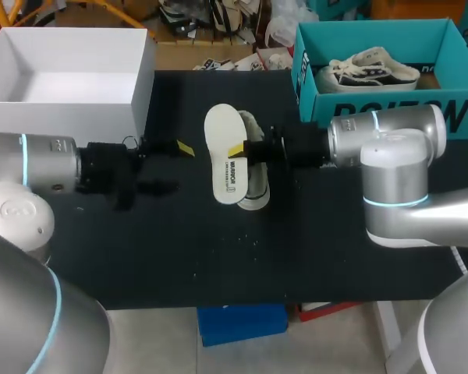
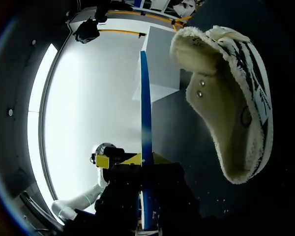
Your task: Take the shoe out of the shoebox, open the shoe tongue, remove and reinsert the insole, then place the shoe into the shoebox
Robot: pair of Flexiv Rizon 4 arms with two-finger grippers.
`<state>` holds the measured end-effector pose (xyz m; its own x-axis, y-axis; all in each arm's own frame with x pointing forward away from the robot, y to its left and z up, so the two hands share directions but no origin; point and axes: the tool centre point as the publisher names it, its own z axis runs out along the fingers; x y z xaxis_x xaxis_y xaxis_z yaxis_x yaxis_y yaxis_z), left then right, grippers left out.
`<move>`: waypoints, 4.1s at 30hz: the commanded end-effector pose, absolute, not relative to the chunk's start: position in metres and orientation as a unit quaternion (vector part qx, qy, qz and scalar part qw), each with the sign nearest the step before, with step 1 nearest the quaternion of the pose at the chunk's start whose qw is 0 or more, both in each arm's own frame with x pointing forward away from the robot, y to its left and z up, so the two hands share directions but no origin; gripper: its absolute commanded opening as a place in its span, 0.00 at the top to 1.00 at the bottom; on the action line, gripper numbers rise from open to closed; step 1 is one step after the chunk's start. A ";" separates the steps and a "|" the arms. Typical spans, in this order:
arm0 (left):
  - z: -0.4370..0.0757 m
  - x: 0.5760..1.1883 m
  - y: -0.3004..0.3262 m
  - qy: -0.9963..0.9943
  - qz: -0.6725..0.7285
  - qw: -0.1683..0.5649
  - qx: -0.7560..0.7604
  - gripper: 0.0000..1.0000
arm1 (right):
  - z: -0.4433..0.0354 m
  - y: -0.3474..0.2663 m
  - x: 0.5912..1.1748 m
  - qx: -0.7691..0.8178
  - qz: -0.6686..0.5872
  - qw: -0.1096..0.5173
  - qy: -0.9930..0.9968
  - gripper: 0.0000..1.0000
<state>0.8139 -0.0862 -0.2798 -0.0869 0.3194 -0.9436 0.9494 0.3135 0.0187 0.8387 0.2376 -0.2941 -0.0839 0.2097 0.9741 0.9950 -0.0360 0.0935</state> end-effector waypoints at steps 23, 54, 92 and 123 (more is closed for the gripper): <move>-0.287 0.865 -0.142 0.598 -0.349 0.571 0.442 0.48 | -0.294 0.239 0.839 -0.539 -0.478 0.410 -0.559 1.00; -0.288 0.880 -0.165 0.593 -0.348 0.586 0.429 1.00 | -0.294 0.239 0.839 -0.539 -0.478 0.410 -0.559 1.00; -0.314 0.740 -0.099 0.677 -0.325 0.392 0.531 1.00 | -0.293 0.100 0.773 -0.708 -0.402 0.238 -0.530 0.00; -0.314 0.727 -0.126 0.645 -0.370 0.364 0.561 1.00 | -0.264 0.086 0.768 -0.634 -0.403 0.159 -0.640 0.00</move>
<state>0.7262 -0.1246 -0.3135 -0.1094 0.4573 -0.8826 0.9927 0.0958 -0.0734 0.7648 0.0830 -0.2674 -0.0836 0.6293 0.7726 0.9478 -0.1893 0.2567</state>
